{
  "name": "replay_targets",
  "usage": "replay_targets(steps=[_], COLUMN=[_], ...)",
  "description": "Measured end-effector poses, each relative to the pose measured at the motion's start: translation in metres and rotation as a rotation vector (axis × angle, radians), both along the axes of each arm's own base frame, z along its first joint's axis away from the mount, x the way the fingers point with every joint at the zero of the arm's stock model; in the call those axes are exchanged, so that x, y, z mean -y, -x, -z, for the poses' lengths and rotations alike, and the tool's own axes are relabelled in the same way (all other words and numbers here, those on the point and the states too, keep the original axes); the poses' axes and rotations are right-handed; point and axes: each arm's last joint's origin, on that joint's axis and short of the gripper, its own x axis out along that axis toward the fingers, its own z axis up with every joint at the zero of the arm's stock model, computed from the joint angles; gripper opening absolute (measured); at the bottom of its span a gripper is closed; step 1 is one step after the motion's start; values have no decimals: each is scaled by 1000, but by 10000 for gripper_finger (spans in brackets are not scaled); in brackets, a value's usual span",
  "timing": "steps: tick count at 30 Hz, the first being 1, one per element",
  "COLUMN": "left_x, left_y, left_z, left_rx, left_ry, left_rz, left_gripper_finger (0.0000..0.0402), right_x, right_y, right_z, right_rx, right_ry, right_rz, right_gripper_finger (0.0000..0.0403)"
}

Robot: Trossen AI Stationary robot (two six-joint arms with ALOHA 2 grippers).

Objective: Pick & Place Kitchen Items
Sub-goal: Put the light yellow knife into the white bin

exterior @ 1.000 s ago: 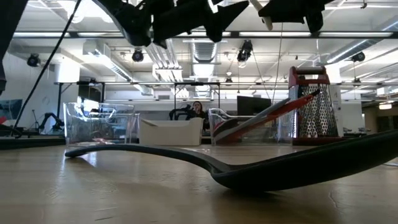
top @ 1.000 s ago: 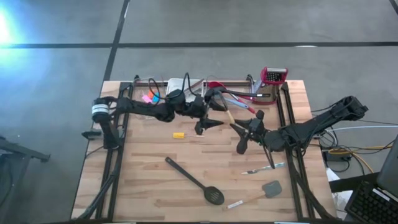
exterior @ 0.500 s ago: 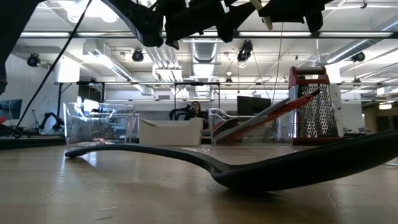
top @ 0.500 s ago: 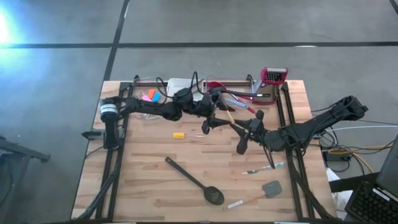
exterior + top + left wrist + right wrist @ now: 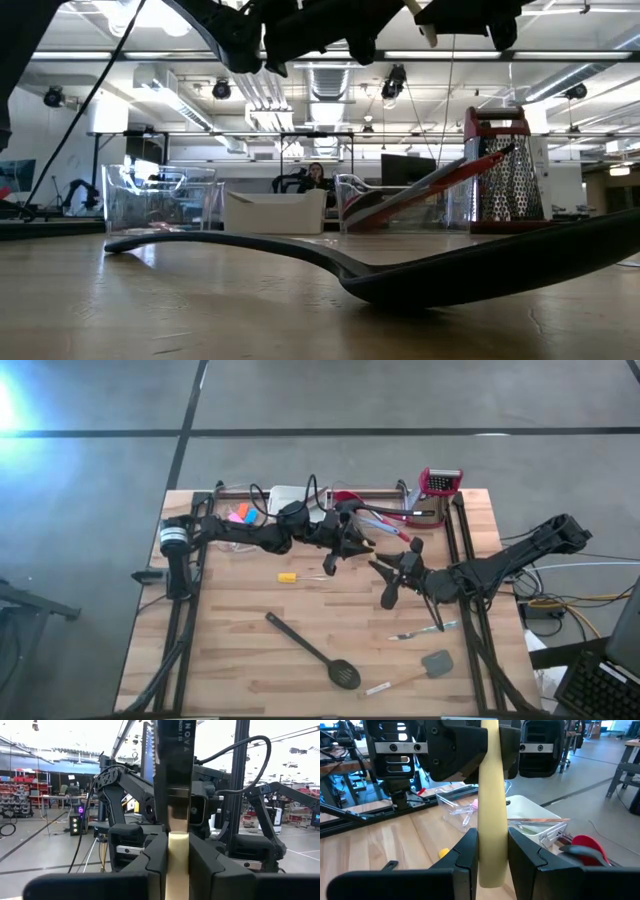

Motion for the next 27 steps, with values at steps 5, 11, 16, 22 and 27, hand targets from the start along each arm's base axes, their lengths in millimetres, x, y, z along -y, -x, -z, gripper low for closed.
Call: replay_targets(steps=[5,11,16,22,27], left_x=[0,-2,-14,-39,-63], left_y=[0,3,10,43,79], left_z=[0,-2,1,-6,-6], left_rx=[-2,-29,-176,-437,-705], left_ry=[0,-1,6,-131,-345], left_rz=[7,43,53,-119,-493], left_gripper_finger=[51,51,51,51,51], right_x=[0,-1,-1,3,4], right_y=[0,6,19,33,34], right_z=[0,-7,-12,-6,5], right_rx=[0,30,8,-34,-107], right_ry=[-5,-34,-34,-136,-172], right_rz=[-16,-63,-87,-64,-33], right_gripper_finger=[66,113,201,242,242])
